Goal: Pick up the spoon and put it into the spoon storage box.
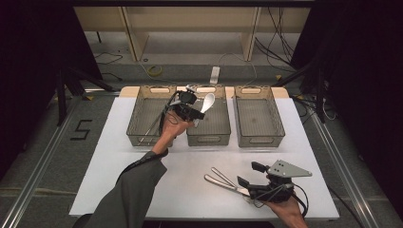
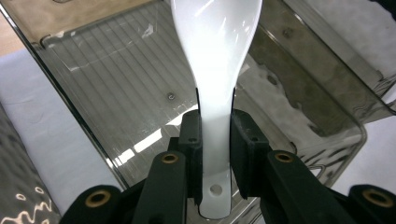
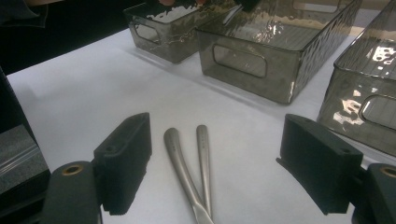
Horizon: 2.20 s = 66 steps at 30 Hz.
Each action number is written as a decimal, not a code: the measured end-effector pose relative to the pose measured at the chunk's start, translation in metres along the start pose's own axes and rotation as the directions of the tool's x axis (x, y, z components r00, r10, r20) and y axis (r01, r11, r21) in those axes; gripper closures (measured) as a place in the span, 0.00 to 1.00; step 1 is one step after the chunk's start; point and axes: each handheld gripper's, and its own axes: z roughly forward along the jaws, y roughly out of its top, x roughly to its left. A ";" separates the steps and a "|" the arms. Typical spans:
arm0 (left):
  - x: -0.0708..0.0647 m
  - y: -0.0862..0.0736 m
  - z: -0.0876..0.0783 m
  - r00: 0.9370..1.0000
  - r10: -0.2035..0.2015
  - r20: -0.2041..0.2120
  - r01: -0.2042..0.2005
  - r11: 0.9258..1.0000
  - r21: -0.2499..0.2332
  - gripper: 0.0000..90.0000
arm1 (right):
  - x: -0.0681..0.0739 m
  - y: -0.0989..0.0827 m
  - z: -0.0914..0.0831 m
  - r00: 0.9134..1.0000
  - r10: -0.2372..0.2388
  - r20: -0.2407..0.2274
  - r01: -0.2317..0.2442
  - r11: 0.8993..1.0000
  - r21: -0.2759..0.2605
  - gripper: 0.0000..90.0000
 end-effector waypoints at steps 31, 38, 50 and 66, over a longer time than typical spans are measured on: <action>-0.013 0.004 0.012 0.999 -0.031 0.023 0.031 0.999 -0.018 0.57 | 0.000 0.000 0.000 1.000 -0.004 -0.006 0.004 1.000 0.004 0.29; -0.021 0.007 -0.010 0.997 -0.012 0.074 0.015 0.999 -0.039 0.41 | 0.000 0.000 0.000 1.000 -0.001 -0.006 0.001 1.000 0.008 0.29; -0.018 -0.023 -0.075 0.989 0.043 0.141 -0.033 0.997 -0.072 0.26 | 0.001 -0.001 0.002 1.000 -0.007 -0.011 0.008 0.999 0.031 0.29; -0.007 -0.105 -0.116 0.987 0.051 0.153 -0.014 0.972 -0.233 0.21 | 0.005 0.004 0.014 0.996 -0.073 -0.053 0.082 0.981 0.177 0.28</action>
